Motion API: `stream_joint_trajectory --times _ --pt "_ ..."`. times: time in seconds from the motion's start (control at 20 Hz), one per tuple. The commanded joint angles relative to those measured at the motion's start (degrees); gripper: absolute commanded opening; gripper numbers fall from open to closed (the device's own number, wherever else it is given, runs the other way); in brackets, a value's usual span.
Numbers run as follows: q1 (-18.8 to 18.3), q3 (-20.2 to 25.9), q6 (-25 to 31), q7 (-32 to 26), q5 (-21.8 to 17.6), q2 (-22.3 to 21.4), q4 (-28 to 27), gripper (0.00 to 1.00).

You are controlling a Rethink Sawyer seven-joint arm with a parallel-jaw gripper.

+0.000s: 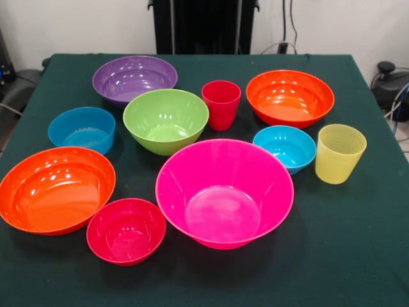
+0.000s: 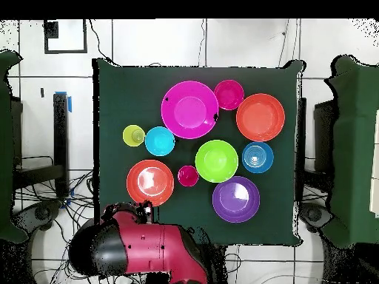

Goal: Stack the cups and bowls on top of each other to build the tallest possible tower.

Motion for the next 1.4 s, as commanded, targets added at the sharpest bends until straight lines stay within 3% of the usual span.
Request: stream_joint_trajectory --times 0.05,0.6,0.85,1.4 --pt "0.5 0.3 -5.7 12.1 0.3 8.3 -2.3 1.00" --pt "1.5 -0.2 -8.8 15.4 -1.5 14.0 -6.8 1.00" --pt "2.8 -1.4 -11.4 16.9 -2.1 13.7 -5.1 1.00" --pt "5.1 -3.5 -17.4 18.9 -0.7 18.1 -6.3 1.00"
